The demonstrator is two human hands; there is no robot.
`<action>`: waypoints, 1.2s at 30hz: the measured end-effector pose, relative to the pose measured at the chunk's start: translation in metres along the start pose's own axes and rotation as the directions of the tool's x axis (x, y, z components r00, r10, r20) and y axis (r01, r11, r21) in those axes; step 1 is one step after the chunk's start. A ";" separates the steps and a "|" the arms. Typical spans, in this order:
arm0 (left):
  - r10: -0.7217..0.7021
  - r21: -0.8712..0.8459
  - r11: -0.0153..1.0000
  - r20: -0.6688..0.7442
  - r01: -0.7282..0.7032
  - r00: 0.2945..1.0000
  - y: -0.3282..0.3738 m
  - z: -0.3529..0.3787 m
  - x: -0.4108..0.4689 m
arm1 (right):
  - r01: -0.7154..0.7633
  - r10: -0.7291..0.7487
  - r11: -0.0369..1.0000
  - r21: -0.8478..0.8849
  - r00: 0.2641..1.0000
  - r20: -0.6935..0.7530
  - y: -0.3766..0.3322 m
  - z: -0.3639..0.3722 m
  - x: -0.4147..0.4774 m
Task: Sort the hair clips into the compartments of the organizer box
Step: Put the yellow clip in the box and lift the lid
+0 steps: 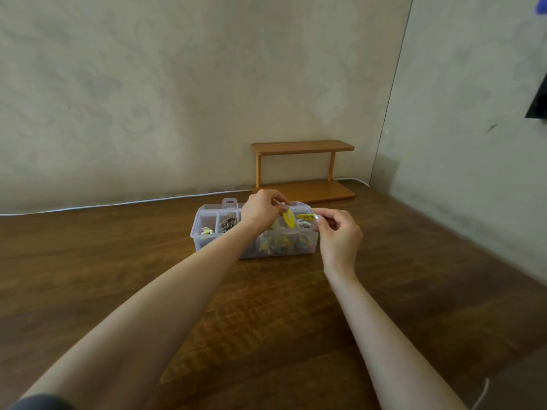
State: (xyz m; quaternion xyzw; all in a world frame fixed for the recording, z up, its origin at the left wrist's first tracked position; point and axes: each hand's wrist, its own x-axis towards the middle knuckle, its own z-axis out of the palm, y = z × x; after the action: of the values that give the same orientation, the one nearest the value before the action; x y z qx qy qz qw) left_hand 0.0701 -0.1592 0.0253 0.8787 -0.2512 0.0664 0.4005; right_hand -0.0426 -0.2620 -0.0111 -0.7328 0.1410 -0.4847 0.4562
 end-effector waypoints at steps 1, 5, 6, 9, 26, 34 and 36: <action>-0.010 0.019 1.000 0.001 0.010 1.000 -0.002 0.001 0.003 | 0.008 -0.008 1.000 0.006 1.000 -0.003 0.001 0.001 0.000; 0.033 0.199 0.979 0.081 -0.049 0.996 -0.006 0.004 0.006 | 0.005 -0.005 1.000 0.022 1.000 0.004 0.000 0.002 0.000; 0.065 0.237 0.968 0.076 -0.081 0.995 -0.007 0.004 0.007 | 0.008 -0.008 1.000 0.007 1.000 0.005 0.000 0.001 0.001; 0.127 0.217 0.967 0.033 -0.131 0.991 -0.012 -0.004 0.002 | 0.024 -0.024 1.000 -0.015 1.000 0.007 -0.002 -0.001 0.001; -0.023 -0.038 0.999 -0.370 0.010 0.929 -0.069 -0.068 -0.069 | 0.379 -0.320 0.864 -0.332 0.921 0.221 -0.009 0.025 0.005; -0.197 -0.147 0.977 -0.367 0.152 0.909 -0.091 -0.077 -0.067 | 0.347 -0.222 0.785 -0.513 0.931 0.290 -0.011 0.040 0.022; -0.237 -0.185 0.966 -0.355 0.181 0.904 -0.095 -0.077 -0.067 | 0.362 -0.187 0.774 -0.518 0.914 0.359 -0.007 0.041 0.024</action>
State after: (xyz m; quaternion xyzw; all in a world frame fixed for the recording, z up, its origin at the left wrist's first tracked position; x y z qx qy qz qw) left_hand 0.0662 -0.0236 -0.0078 0.8395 -0.0785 0.1706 0.5099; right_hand 0.0014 -0.2520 0.0039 -0.9108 0.1029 -0.3696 0.1524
